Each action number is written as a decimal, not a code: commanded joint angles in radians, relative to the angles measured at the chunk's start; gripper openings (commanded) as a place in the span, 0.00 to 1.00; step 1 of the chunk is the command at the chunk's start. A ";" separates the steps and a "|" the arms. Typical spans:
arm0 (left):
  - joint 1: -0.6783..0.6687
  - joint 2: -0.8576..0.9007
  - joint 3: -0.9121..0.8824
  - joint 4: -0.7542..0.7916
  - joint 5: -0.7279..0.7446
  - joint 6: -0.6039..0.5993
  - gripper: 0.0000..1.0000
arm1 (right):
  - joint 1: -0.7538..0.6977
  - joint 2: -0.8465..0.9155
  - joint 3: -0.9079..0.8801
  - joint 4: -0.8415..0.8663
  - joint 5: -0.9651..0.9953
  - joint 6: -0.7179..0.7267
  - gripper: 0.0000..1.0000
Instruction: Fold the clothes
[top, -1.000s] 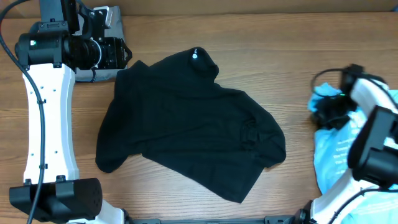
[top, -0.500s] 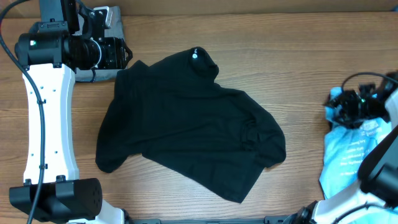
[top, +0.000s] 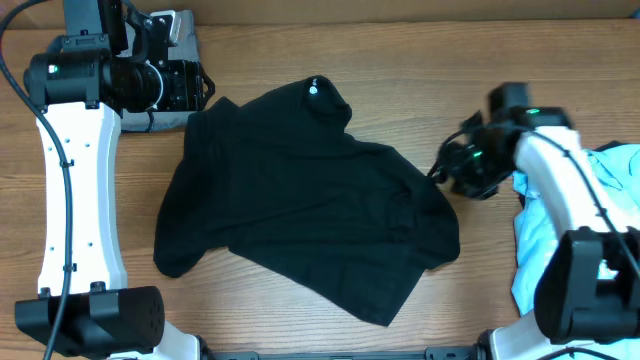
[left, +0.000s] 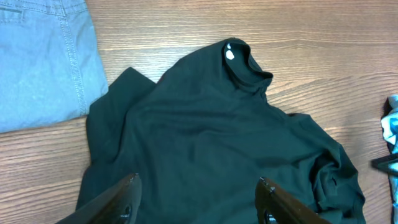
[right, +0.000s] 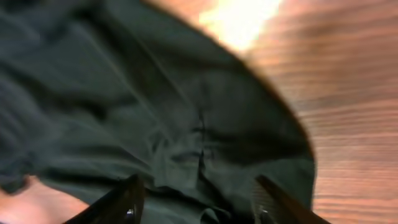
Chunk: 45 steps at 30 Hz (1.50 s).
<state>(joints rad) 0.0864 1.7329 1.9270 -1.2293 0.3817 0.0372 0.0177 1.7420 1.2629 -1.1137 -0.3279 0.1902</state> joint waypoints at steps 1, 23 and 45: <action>0.005 -0.005 0.015 0.000 0.000 0.023 0.64 | 0.040 0.006 -0.064 0.034 0.084 0.089 0.44; 0.005 -0.005 0.015 0.003 0.000 0.023 0.66 | 0.114 0.006 -0.301 0.255 0.021 0.210 0.44; 0.005 -0.005 0.015 0.002 0.000 0.023 0.72 | -0.197 -0.038 0.109 0.340 0.149 0.342 0.69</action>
<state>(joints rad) 0.0864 1.7329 1.9270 -1.2270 0.3817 0.0372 -0.1265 1.7336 1.3590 -0.7769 -0.1970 0.4603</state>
